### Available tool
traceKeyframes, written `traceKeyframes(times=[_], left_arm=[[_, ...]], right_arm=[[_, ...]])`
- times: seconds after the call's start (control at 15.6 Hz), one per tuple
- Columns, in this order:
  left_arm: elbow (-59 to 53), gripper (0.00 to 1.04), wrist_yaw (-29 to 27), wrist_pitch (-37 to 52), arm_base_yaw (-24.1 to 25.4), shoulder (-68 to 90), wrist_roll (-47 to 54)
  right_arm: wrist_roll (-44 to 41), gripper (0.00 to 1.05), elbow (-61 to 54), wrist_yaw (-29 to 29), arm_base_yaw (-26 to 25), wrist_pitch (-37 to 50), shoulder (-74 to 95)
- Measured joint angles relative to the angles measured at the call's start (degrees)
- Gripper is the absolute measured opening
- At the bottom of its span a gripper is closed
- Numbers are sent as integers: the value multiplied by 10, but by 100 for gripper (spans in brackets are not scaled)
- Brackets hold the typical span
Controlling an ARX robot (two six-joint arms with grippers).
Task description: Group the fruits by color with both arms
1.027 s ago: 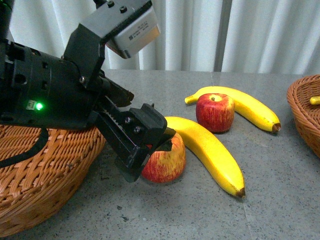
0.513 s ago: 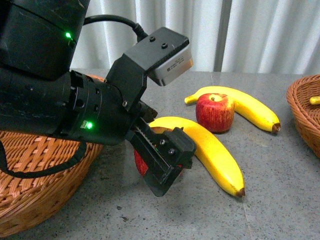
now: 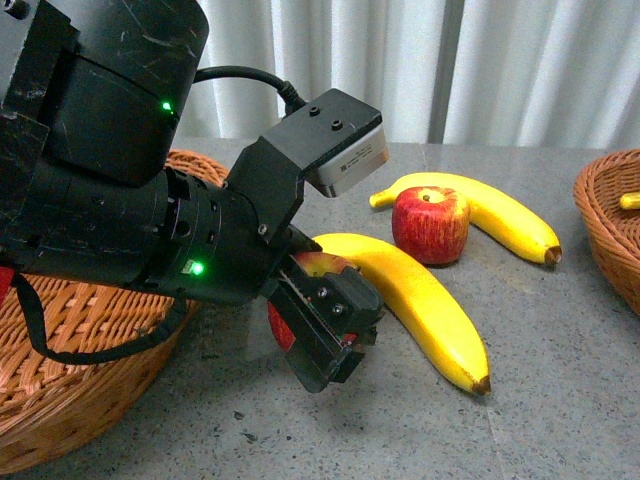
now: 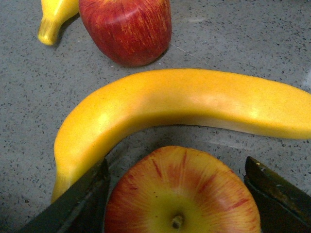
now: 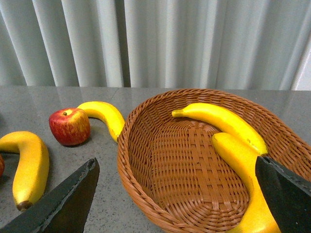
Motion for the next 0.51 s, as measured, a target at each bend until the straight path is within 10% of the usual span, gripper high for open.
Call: traceKeyframes(times=[0.51], left_arm=[[0, 65, -34, 6, -17, -70, -17]], right_arm=[[0, 98, 0, 0, 0, 0, 0]])
